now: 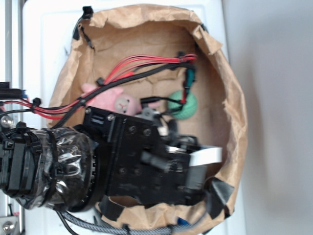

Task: Grab the blue bottle.

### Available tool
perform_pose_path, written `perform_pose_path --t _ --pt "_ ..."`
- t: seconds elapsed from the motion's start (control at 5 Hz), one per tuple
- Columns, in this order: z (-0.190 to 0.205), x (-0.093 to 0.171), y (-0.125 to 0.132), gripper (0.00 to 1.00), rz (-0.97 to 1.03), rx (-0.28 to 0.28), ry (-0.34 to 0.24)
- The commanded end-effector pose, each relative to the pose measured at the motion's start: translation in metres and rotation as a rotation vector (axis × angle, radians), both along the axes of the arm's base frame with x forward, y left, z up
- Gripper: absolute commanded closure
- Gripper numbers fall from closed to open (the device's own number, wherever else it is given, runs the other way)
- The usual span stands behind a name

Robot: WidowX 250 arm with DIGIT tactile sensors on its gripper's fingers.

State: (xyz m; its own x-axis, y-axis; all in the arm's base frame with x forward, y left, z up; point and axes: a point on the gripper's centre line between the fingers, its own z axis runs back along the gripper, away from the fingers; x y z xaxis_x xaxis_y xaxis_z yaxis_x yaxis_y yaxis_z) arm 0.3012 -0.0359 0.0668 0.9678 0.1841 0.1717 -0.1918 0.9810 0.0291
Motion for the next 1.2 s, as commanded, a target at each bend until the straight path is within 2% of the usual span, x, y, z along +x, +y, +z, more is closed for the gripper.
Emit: perform_pose_path --t 0.0,0.2,0.4,0.6,0.8,1.0 --pt "0.102 -0.004 0.023 1.0 0.136 0.047 -0.023" --pt "0.124 -0.017 0.032 1.0 0.162 0.081 -0.017" --pt "0.121 -0.032 0.055 1.0 0.175 0.025 -0.043" --pt "0.14 -0.051 0.084 1.0 0.179 -0.053 -0.088" --pt "0.147 -0.065 0.109 1.0 0.197 -0.11 -0.101" --pt "0.153 -0.074 0.113 1.0 0.182 -0.101 -0.085"
